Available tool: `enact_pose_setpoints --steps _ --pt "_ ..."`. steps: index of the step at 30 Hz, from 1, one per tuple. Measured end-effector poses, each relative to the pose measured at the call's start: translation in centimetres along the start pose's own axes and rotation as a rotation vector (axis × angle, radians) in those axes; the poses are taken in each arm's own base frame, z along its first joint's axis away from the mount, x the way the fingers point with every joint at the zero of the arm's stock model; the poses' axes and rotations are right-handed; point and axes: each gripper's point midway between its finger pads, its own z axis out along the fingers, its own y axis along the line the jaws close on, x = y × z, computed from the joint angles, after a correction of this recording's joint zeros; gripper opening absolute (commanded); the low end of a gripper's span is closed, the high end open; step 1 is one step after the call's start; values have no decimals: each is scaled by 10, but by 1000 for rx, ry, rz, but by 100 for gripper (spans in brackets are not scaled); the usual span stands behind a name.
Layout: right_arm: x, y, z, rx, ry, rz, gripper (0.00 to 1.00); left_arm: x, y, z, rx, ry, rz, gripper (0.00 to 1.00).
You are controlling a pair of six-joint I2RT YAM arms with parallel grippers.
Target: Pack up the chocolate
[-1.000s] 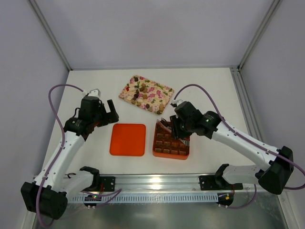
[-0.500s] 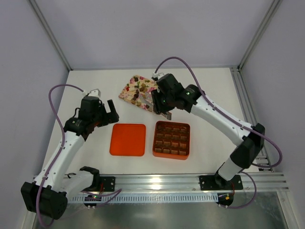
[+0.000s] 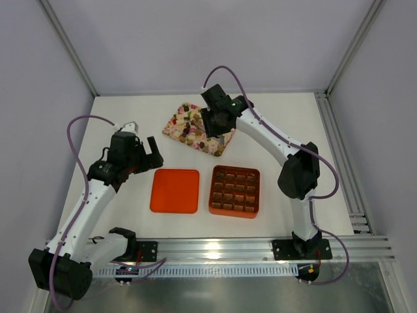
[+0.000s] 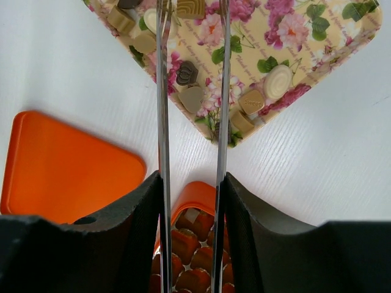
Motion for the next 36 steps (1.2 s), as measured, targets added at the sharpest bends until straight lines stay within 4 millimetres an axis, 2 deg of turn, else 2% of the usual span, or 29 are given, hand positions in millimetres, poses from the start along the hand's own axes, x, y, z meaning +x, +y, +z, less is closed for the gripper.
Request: enact_pose_setpoints --steps 7,17,24,33,36 --pt "0 0 8 -6 16 4 49 0 -1 0 5 3 0 100" --pt "13 1 37 4 76 -1 49 0 -1 0 5 3 0 100" --pt "15 2 50 9 91 -2 41 0 -1 0 5 3 0 100" --pt "15 2 52 11 94 -2 32 0 -1 0 5 3 0 100" --pt "15 1 52 14 94 -3 32 0 -1 0 5 3 0 100"
